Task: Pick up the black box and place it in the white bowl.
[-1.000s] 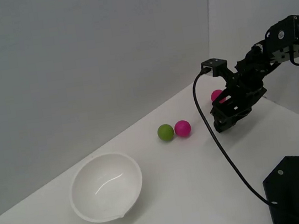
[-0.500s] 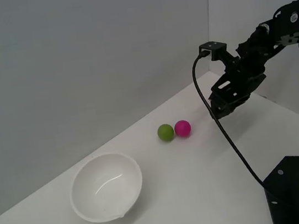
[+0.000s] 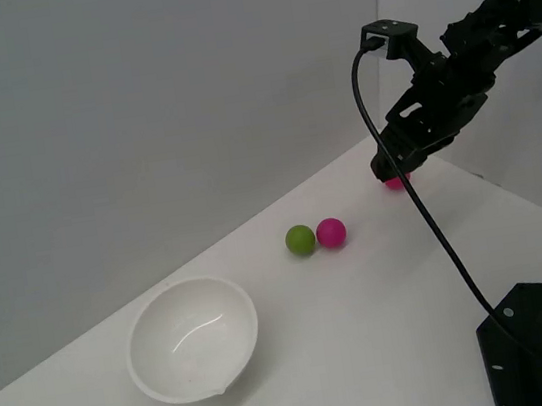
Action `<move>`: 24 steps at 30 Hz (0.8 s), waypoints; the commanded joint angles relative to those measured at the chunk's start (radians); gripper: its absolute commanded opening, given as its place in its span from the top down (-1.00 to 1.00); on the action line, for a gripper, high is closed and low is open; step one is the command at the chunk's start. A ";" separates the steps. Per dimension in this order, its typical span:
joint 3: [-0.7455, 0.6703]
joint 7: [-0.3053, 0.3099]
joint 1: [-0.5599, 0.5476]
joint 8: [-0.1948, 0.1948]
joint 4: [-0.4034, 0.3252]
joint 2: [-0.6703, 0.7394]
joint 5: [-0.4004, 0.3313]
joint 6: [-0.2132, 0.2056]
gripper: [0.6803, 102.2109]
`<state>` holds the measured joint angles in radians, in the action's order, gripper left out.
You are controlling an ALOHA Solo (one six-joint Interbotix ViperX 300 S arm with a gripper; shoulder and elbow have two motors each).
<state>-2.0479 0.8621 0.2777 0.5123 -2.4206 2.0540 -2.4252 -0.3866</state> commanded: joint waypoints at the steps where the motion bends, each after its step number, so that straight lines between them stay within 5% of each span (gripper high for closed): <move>1: -0.032 0.017 0.012 -0.002 0.020 0.026 0.028 -0.028 0.35; 24: -0.067 0.028 -0.215 -0.005 0.083 0.064 0.091 -0.212 0.35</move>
<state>-2.0985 0.8759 0.0675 0.5108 -2.3608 2.1046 -2.3639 -0.5630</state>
